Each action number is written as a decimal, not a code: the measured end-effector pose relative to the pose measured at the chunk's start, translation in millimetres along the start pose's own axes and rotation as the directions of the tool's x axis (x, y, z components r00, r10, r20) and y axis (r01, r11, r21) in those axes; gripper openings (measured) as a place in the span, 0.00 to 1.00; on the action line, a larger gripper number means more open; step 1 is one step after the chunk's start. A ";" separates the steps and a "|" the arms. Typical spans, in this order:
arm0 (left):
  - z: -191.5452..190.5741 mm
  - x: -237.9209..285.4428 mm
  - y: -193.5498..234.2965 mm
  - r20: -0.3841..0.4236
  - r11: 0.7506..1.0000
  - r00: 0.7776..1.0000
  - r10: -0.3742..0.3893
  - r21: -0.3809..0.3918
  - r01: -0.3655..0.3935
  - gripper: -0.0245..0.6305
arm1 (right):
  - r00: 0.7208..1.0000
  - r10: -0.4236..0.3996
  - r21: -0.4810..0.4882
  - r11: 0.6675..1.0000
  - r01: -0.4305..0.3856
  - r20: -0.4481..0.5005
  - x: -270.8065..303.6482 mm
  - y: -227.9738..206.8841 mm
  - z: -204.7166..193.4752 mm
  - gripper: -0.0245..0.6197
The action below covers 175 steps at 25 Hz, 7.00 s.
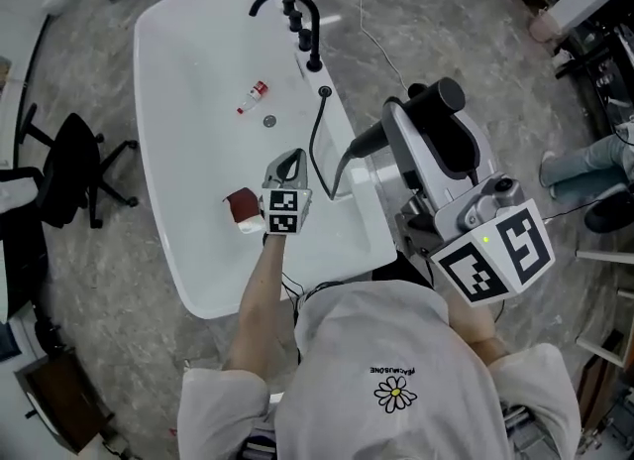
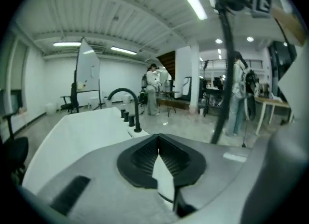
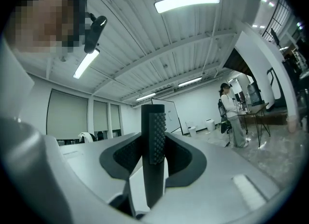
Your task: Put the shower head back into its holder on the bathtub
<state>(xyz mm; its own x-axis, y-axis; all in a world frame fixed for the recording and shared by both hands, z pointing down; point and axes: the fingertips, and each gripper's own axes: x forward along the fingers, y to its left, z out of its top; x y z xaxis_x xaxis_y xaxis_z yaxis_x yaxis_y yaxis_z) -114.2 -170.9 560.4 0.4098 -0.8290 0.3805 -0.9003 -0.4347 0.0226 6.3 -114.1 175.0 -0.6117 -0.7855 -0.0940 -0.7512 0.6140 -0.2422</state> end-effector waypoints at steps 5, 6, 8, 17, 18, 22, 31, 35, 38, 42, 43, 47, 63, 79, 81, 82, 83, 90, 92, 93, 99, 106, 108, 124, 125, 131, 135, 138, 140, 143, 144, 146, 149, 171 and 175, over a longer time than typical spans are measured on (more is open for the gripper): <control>-77.1 5.9 -58.5 -0.129 0.997 0.988 -0.083 -0.017 0.082 0.26 | 1.000 0.011 -0.007 1.000 -0.010 0.016 9.6 -11.0 6.4 0.25; -92.8 8.5 -65.2 -0.161 0.996 0.983 -0.090 -0.037 0.086 0.27 | 1.000 0.013 -0.009 1.000 -0.013 0.016 11.4 -11.3 7.5 0.25; -123.5 16.8 -76.7 -0.227 0.993 0.967 -0.115 -0.067 0.102 0.29 | 1.000 0.017 -0.013 1.000 -0.017 0.018 14.0 -11.1 10.2 0.25; -217.2 74.4 -82.1 -0.413 0.984 0.905 -0.101 -0.174 0.031 0.29 | 0.998 0.042 -0.054 0.998 -0.039 0.048 -3.7 -14.7 46.1 0.25; -219.4 79.5 -82.1 -0.416 0.982 0.904 -0.096 -0.187 0.018 0.29 | 0.998 0.043 -0.058 0.998 -0.040 0.048 -5.3 -15.9 49.2 0.25; -221.8 85.8 -74.3 -0.456 0.971 0.889 -0.039 -0.227 -0.075 0.13 | 0.999 0.045 -0.071 0.997 -0.043 0.027 0.1 -23.2 48.9 0.25; -95.5 69.6 27.7 -0.188 0.930 0.952 0.240 -0.238 -0.281 0.13 | 0.998 0.014 -0.096 0.995 -0.009 0.059 5.1 -38.4 58.5 0.25; 31.9 49.7 84.3 0.100 0.930 0.938 0.332 -0.204 -0.307 0.13 | 0.997 -0.006 -0.053 0.999 0.010 0.083 5.0 -42.5 49.7 0.25; 120.0 29.8 99.2 0.262 0.938 0.901 0.345 -0.127 -0.322 0.13 | 0.996 -0.029 -0.048 0.998 0.033 0.084 6.9 -47.5 44.0 0.25; 236.4 -3.9 98.0 0.482 0.946 0.824 0.299 -0.033 -0.324 0.13 | 0.995 -0.053 -0.007 0.999 0.054 0.089 7.6 -58.4 38.0 0.25; 263.7 -10.9 95.3 0.529 0.948 0.802 0.278 -0.016 -0.318 0.13 | 0.994 -0.056 0.008 0.998 0.055 0.094 8.7 -61.6 37.7 0.25; 359.8 -32.1 72.2 0.672 0.960 0.724 0.159 0.064 -0.271 0.13 | 0.990 -0.061 0.031 0.998 0.058 0.129 15.1 -71.1 44.5 0.25; 529.7 3.3 -38.1 0.810 0.944 0.556 -0.186 0.304 -0.127 0.13 | 0.949 -0.139 0.007 0.990 0.142 0.283 1.9 -126.9 81.5 0.25; 464.4 113.5 -30.9 0.723 0.975 0.674 -0.151 0.223 -0.020 0.13 | 0.962 -0.204 0.029 0.979 0.202 0.182 24.9 -186.4 44.8 0.25; 467.3 111.3 -38.1 0.733 0.976 0.660 -0.166 0.220 0.001 0.13 | 0.963 -0.208 0.028 0.978 0.206 0.172 28.1 -193.5 40.7 0.25; 472.9 106.4 -44.9 0.745 0.974 0.642 -0.183 0.226 0.014 0.13 | 0.963 -0.209 0.028 0.978 0.208 0.170 29.3 -196.4 39.6 0.25; 480.2 100.1 -52.9 0.757 0.970 0.621 -0.204 0.240 0.027 0.13 | 0.962 -0.211 0.027 0.977 0.209 0.172 30.0 -198.5 39.3 0.25; 502.5 72.5 -96.9 0.789 0.953 0.542 -0.290 0.293 0.083 0.13 | 0.948 -0.237 0.007 0.970 0.242 0.212 19.1 -196.8 48.8 0.25; 490.6 73.9 -101.4 0.785 0.958 0.554 -0.276 0.269 0.096 0.13 | 0.946 -0.247 -0.005 0.967 0.254 0.212 12.2 -194.3 49.1 0.25; 482.4 76.1 -101.5 0.779 0.961 0.568 -0.267 0.256 0.102 0.13 | 0.945 -0.252 -0.009 0.966 0.259 0.209 8.8 -193.6 48.6 0.25; 444.6 82.5 -85.5 0.743 0.978 0.638 -0.203 0.184 0.098 0.13 | 0.946 -0.262 0.006 0.964 0.265 0.194 -2.2 -192.9 44.6 0.25; 410.2 105.1 -59.1 0.691 0.984 0.707 -0.151 0.171 0.043 0.13 | 0.951 -0.259 -0.006 0.965 0.264 0.167 1.9 -198.5 32.9 0.25; 411.6 108.6 -56.2 0.686 0.981 0.710 -0.159 0.190 0.036 0.13 | 0.953 -0.258 0.001 0.965 0.261 0.159 6.5 -199.8 29.2 0.25; 396.8 181.0 -131.0 0.671 0.962 0.694 -0.262 0.129 0.239 0.13 | 0.927 -0.341 -0.101 0.928 0.358 0.154 -5.9 -225.8 36.3 0.25; 413.9 175.1 -137.1 0.692 0.958 0.665 -0.282 0.159 0.240 0.13 | 0.924 -0.345 -0.107 0.925 0.364 0.162 -8.4 -225.4 39.2 0.25; 451.4 151.7 -135.7 0.754 0.957 0.590 -0.289 0.215 0.195 0.13 | 0.921 -0.341 -0.136 0.920 0.368 0.190 -13.4 -222.9 48.4 0.25; 405.0 166.6 -95.2 0.708 0.983 0.682 -0.183 0.119 0.140 0.13 | 0.937 -0.309 -0.133 0.934 0.331 0.163 -6.2 -214.6 41.8 0.25; 377.6 172.2 -65.2 0.668 0.991 0.733 -0.131 0.094 0.093 0.13 | 0.947 -0.289 -0.132 0.943 0.307 0.140 5.9 -207.9 35.6 0.25; 364.2 173.1 -49.2 0.648 0.994 0.754 -0.106 0.087 0.065 0.13 | 0.954 -0.274 -0.133 0.948 0.290 0.124 15.6 -204.2 30.2 0.25; 346.4 175.8 -27.9 0.618 0.996 0.782 -0.077 0.083 0.032 0.13 | 0.962 -0.252 -0.132 0.955 0.264 0.101 31.2 -201.4 21.8 0.25; 340.6 177.0 -20.2 0.607 0.997 0.792 -0.066 0.080 0.022 0.13 | 0.965 -0.244 -0.129 0.958 0.254 0.093 37.3 -200.8 18.8 0.25; 328.8 179.3 -3.5 0.585 0.998 0.810 -0.043 0.069 0.004 0.13 | 0.972 -0.224 -0.120 0.965 0.232 0.076 50.6 -199.1 11.7 0.25; 309.4 182.8 23.1 0.550 0.998 0.835 -0.010 0.056 -0.024 0.13 | 0.980 -0.192 -0.110 0.974 0.197 0.049 73.1 -194.1 -1.6 0.25; 71.6 238.6 115.7 0.142 0.982 0.978 0.156 -0.133 -0.137 0.14 | 0.992 -0.017 -0.034 0.999 0.013 -0.127 215.4 -203.5 -116.3 0.25; 26.6 239.3 111.3 0.051 0.980 0.989 0.141 -0.146 -0.132 0.14 | 0.992 0.033 -0.025 0.999 -0.037 -0.122 227.6 -186.6 -119.7 0.25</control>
<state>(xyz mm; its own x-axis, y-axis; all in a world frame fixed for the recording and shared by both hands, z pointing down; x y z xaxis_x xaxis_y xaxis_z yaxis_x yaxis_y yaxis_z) -112.4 -427.0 629.4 0.2860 -0.8986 0.3327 -0.9582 -0.2653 0.1071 -22.5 -398.2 314.4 -0.6623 -0.7491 0.0170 -0.7342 0.6442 -0.2145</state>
